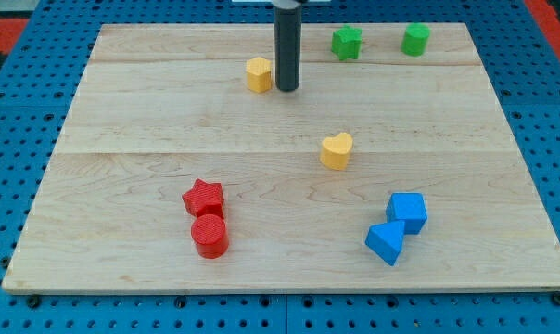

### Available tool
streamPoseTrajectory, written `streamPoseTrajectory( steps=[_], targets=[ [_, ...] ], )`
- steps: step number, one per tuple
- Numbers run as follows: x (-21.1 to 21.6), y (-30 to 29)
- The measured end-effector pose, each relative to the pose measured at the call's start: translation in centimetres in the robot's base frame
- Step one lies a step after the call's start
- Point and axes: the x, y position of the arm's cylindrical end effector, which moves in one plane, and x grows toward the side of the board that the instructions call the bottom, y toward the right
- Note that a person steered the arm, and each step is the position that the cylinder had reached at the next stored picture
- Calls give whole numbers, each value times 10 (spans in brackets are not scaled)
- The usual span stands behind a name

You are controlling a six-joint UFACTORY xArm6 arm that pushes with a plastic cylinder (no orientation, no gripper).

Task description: Slide the hexagon to the left of the green star

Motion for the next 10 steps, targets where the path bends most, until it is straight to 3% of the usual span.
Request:
streamPoseTrajectory(
  steps=[2,3,6,9,10],
  targets=[
    [-42,-88],
    [-68,-59],
    [-13,-23],
    [-61,50],
    [-65,30]
  ],
)
